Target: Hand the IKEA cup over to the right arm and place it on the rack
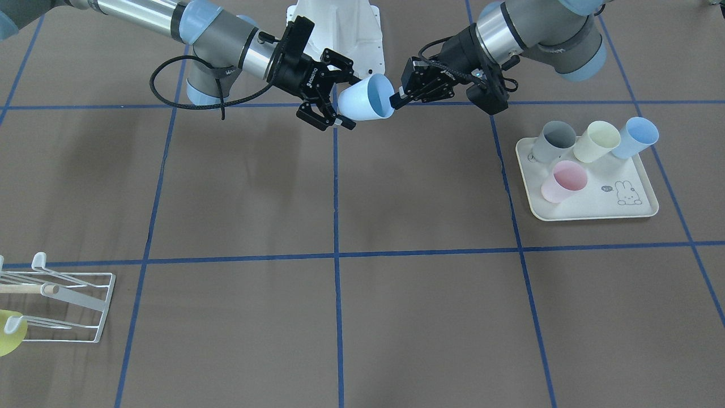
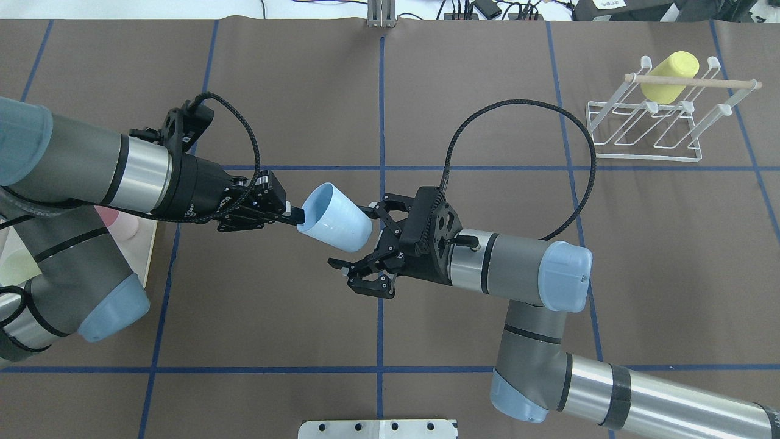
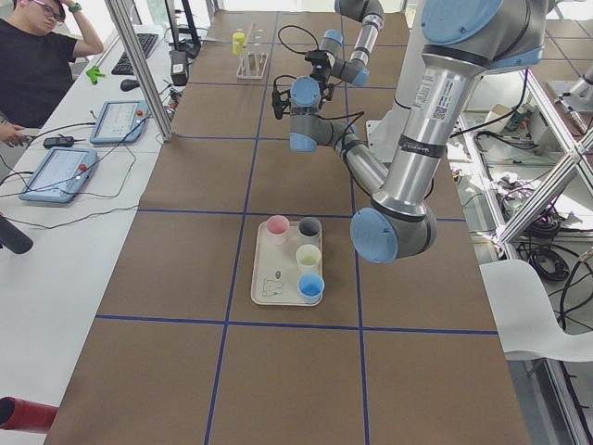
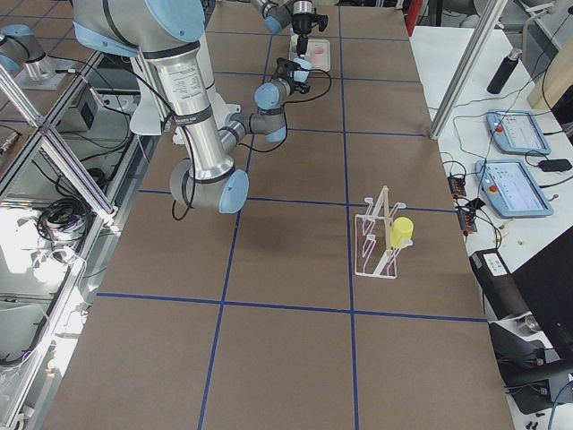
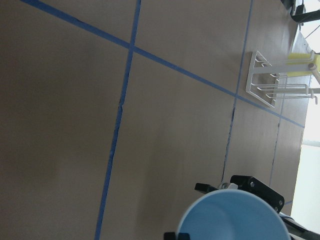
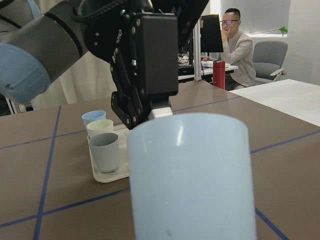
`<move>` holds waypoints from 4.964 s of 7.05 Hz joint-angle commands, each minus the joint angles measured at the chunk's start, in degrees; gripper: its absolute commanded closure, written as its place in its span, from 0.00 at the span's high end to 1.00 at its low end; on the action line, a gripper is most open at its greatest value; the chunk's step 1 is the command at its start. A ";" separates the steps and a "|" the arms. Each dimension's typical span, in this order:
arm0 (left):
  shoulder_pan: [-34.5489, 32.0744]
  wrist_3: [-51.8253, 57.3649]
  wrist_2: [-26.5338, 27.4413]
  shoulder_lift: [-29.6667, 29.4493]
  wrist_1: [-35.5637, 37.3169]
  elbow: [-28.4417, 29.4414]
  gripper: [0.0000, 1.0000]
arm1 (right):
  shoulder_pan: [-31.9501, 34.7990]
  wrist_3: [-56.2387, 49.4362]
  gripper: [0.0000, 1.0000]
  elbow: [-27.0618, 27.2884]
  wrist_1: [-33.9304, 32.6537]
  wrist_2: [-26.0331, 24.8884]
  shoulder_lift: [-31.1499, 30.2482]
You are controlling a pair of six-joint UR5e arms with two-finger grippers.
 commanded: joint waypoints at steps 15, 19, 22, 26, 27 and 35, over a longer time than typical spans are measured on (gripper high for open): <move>-0.03 0.28 0.08 -0.15 -0.07 -0.48 1.00 | 0.19 0.18 0.44 0.09 -0.09 0.15 -0.26; -4.32 10.15 -0.45 -0.06 9.01 -1.18 1.00 | 3.33 -0.53 0.44 0.53 -3.93 0.76 -1.49; -9.85 36.21 1.82 0.02 39.55 -8.88 1.00 | 7.91 -10.77 0.40 1.50 -18.76 1.55 -1.32; -25.82 75.05 4.56 9.83 55.13 -14.98 1.00 | 18.88 -33.24 0.29 17.36 -54.48 1.20 -1.06; -30.39 83.16 4.13 12.48 55.04 -14.37 1.00 | 23.00 -40.53 0.26 19.49 -59.19 1.20 -1.23; -32.64 86.58 0.78 14.87 54.51 -12.43 1.00 | 37.72 -107.78 0.13 14.61 -72.51 -12.14 -2.63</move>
